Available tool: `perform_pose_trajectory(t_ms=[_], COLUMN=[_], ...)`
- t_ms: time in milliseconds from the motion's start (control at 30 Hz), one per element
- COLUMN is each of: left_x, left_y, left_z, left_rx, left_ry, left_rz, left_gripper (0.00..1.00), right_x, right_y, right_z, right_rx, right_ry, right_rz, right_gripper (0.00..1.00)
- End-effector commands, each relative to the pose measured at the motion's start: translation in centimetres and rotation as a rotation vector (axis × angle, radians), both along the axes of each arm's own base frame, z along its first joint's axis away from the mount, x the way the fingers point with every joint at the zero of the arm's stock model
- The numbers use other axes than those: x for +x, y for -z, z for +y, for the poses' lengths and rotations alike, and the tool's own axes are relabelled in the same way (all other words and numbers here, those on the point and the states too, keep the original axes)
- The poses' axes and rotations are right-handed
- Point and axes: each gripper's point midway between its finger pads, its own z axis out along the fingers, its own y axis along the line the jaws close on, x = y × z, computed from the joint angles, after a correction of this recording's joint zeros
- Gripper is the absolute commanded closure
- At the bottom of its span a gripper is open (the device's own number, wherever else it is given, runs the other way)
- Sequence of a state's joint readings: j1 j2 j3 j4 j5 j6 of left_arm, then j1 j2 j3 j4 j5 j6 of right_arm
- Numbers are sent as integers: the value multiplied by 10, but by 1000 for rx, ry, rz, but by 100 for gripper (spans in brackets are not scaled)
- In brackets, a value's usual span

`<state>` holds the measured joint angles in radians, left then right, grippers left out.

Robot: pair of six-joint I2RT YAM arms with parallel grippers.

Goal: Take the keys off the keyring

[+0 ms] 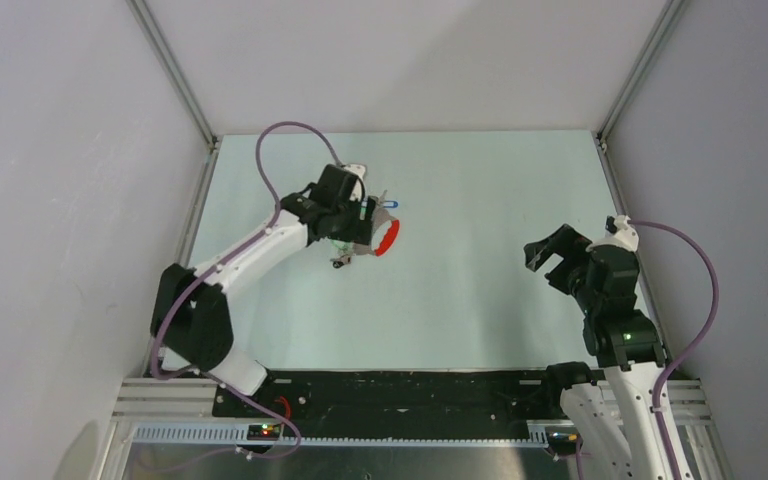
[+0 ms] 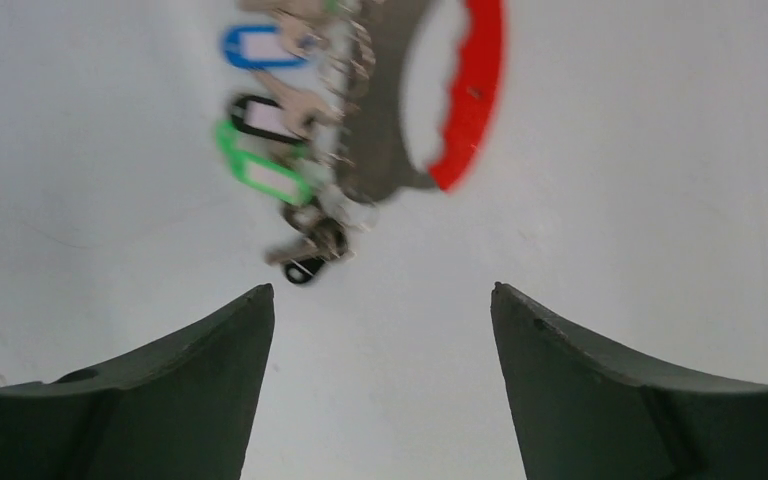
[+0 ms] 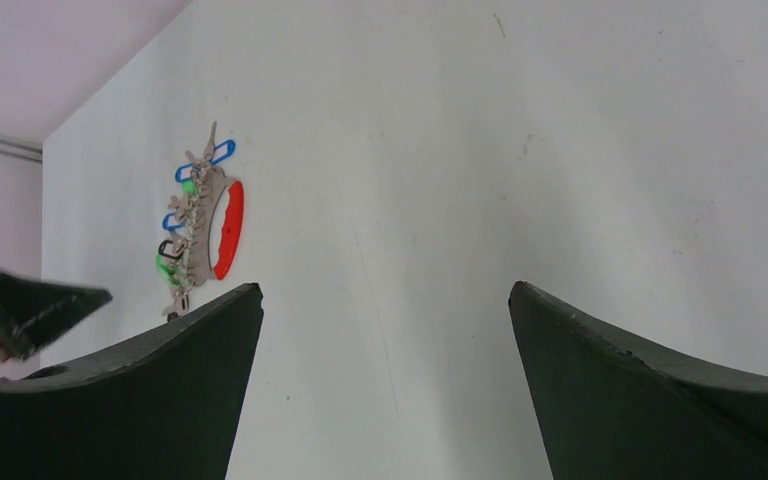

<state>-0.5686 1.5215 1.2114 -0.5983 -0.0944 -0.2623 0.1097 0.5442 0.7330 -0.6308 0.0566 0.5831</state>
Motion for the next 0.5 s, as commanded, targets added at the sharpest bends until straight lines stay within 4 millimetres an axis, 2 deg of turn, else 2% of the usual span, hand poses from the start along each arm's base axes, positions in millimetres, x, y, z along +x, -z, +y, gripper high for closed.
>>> perform_pose_trajectory(t_ms=[0, 33, 67, 100, 133, 167, 200, 233, 367, 433, 467], left_x=[50, 60, 66, 77, 80, 85, 83, 79, 47, 29, 24], left_y=[15, 12, 25, 23, 38, 39, 57, 65, 122, 144, 148], left_z=[30, 32, 29, 31, 28, 25, 24, 21, 21, 22, 23], left_rx=[24, 8, 5, -6, -8, -40, -39, -73, -68, -54, -51], left_ry=[-165, -183, -179, -192, -183, -178, -174, -168, -167, -170, -170], left_rz=[-2, -8, 21, 18, 58, 78, 135, 181, 368, 444, 459], left_gripper=[16, 16, 16, 20, 23, 32, 36, 40, 42, 40, 41], right_x=[0, 0, -1, -1, -1, -1, -2, -3, -8, -9, -9], right_y=[-12, -13, -13, -14, -14, -15, -16, -16, -19, -21, -22], right_z=[5, 6, 6, 7, 7, 7, 6, 5, 1, 2, 3], right_rx=[0, 0, 1, 1, 2, 2, 2, 0, -4, 0, 5], right_ry=[-37, -41, -42, -45, -45, -45, -43, -40, -21, -24, -29], right_rz=[-53, -57, -60, -62, -63, -65, -67, -68, -78, -85, -91], right_gripper=[0, 0, 0, 0, 0, 0, 0, 0, 0, 0, 0])
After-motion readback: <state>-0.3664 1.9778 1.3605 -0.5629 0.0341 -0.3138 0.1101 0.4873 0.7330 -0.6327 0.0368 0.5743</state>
